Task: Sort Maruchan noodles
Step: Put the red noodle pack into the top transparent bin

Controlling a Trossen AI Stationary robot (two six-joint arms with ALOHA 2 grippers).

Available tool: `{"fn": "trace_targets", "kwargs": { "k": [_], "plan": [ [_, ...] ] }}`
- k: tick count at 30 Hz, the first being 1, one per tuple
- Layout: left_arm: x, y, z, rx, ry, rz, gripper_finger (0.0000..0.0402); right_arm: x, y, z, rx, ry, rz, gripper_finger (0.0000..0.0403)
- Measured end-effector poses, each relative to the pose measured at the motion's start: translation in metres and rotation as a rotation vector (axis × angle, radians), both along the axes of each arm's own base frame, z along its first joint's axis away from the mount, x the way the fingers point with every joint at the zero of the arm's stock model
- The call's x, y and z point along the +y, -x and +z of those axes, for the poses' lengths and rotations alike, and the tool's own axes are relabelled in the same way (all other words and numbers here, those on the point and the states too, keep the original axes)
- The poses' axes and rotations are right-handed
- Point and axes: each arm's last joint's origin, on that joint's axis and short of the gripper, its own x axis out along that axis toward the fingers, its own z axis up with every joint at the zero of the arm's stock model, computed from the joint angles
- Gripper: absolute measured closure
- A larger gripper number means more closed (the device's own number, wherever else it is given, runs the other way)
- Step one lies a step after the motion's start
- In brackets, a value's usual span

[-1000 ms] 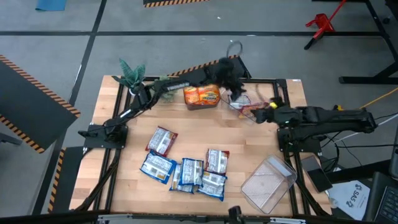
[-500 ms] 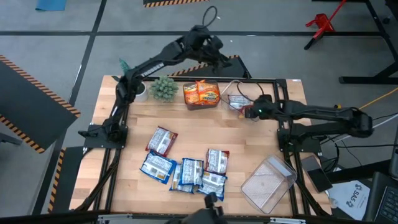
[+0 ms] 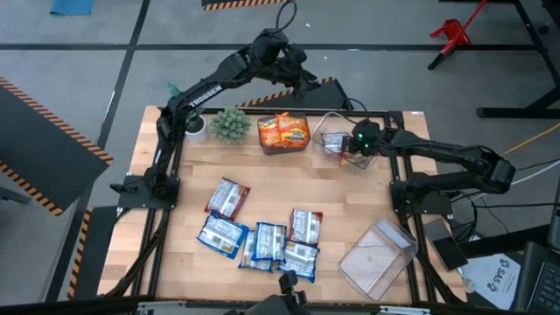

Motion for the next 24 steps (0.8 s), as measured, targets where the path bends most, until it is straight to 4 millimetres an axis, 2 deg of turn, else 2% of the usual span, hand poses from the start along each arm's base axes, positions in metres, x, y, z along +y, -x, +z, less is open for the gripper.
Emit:
{"fn": "trace_targets", "kwargs": {
  "k": [5,8,10,13,18,20,24],
  "plan": [
    [-0.001,0.002,-0.006,0.061,0.020,-0.008,0.0228,-0.007,-0.003,-0.008,0.034,-0.065,0.024,0.0196],
    [-0.003,0.005,-0.012,0.123,0.044,-0.015,0.0228,-0.008,-0.007,0.000,0.043,-0.113,0.077,0.0196],
    [-0.004,0.007,-0.016,0.166,0.060,-0.021,0.0228,-0.009,-0.010,0.014,0.051,-0.125,0.121,0.0196],
    [-0.005,0.011,-0.022,0.227,0.089,-0.029,0.0228,-0.018,-0.021,0.052,0.023,0.001,0.158,0.0196],
    [-0.005,0.017,-0.027,0.275,0.150,-0.060,0.0228,-0.030,-0.031,0.083,0.096,0.143,0.191,0.0196],
    [-0.006,0.018,-0.028,0.283,0.168,-0.076,0.0228,-0.034,-0.037,0.081,0.126,0.146,0.231,0.0196],
    [-0.008,0.018,-0.029,0.291,0.185,-0.093,0.0228,-0.039,-0.052,0.061,0.180,0.072,0.313,0.0196]
  ]
}}
